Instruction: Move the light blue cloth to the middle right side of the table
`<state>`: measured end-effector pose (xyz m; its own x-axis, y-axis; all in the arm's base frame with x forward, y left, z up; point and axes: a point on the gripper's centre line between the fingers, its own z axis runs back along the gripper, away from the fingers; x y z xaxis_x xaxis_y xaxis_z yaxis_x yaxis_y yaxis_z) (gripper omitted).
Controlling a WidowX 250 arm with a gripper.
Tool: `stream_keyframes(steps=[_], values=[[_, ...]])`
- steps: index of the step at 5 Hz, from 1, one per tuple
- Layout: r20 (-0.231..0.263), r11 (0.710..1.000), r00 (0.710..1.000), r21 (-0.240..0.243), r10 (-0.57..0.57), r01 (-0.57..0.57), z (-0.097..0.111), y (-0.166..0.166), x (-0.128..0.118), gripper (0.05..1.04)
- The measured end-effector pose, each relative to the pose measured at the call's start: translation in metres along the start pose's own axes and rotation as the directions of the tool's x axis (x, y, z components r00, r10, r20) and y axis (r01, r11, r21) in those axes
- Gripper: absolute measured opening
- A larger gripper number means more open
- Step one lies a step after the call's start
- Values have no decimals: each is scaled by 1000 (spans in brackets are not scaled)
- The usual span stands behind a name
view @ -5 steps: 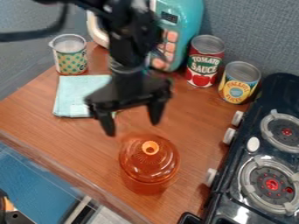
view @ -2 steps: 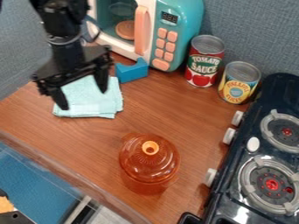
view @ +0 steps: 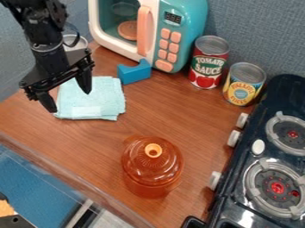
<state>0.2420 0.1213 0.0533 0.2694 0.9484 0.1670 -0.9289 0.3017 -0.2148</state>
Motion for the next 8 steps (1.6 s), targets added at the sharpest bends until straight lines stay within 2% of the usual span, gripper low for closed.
stream_keyframes(steps=[1, 3, 4, 5, 6, 7, 8], values=[[10, 999, 1000, 25, 25, -25, -16, 1, 10, 1001], [33, 991, 991, 28, 127, -128, -35, -9, 37, 1000], [44, 982, 983, 56, 177, -179, -51, -10, 45, 1001], [64, 961, 961, 58, 267, -271, -66, -5, 61, 1001], [112, 934, 935, 80, 338, -347, -77, -1, 67, 1001], [142, 917, 917, 91, 373, -388, -78, -6, 61, 1000], [139, 904, 906, 103, 400, -415, -79, -12, 51, 1001]])
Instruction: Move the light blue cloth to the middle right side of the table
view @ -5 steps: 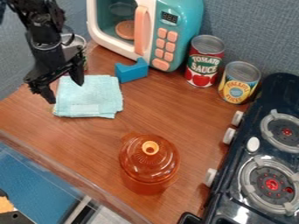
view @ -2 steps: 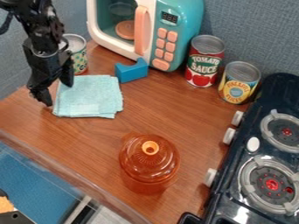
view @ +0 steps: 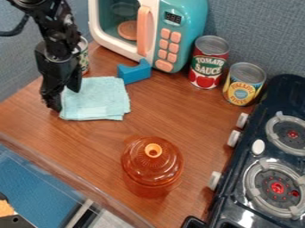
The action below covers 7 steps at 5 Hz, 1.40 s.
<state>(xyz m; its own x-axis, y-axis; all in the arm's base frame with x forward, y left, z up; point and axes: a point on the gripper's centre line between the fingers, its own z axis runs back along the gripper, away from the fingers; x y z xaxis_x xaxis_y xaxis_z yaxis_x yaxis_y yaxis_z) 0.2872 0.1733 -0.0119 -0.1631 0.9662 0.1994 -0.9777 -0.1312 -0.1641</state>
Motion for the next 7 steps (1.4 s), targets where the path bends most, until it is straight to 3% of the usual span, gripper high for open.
stream_keyframes(steps=[1, 5, 6, 7], values=[[-20, 1000, 1000, 23, -6, 6, 0, 7, -24, 1001], [-89, 996, 992, 9, -92, 93, 25, 18, -128, 1001], [-92, 993, 989, -29, -120, 117, 36, 4, -150, 1000], [-70, 992, 990, -30, -123, 122, 44, 0, -164, 1000]])
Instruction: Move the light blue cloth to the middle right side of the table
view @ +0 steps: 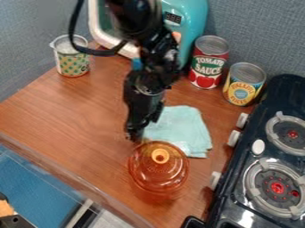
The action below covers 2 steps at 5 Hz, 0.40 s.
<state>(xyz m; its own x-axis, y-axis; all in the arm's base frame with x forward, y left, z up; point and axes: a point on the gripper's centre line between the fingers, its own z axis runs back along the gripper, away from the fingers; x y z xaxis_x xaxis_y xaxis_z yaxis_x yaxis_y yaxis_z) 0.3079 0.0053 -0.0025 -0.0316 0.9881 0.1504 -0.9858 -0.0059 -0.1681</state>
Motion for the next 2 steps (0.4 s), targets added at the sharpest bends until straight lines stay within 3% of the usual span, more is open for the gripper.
stream_keyframes(steps=[2], values=[[-8, 1000, 1000, -13, 1, -1, 7, -11, -16, 1000]])
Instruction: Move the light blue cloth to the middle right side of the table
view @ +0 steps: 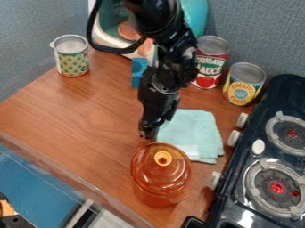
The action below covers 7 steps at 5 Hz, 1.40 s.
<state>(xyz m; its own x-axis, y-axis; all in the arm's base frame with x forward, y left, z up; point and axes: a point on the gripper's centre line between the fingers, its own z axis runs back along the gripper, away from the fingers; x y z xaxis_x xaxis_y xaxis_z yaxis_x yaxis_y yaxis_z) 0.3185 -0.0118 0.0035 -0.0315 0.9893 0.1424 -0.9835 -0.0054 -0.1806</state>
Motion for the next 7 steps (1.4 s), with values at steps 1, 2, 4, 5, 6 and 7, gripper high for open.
stream_keyframes(steps=[1, 2, 4, 5, 6, 7], values=[[-5, 1000, 1000, 7, -20, 20, 1, 1, -3, 1000], [-7, 999, 999, -7, -44, 44, 11, -2, -1, 999], [-43, 996, 998, -70, -53, 50, 56, -4, 21, 999], [-62, 995, 996, -78, -66, 61, 67, 1, 29, 999], [-61, 995, 996, -78, -71, 66, 67, 1, 29, 999], [-61, 995, 996, -80, -71, 66, 68, 1, 29, 999]])
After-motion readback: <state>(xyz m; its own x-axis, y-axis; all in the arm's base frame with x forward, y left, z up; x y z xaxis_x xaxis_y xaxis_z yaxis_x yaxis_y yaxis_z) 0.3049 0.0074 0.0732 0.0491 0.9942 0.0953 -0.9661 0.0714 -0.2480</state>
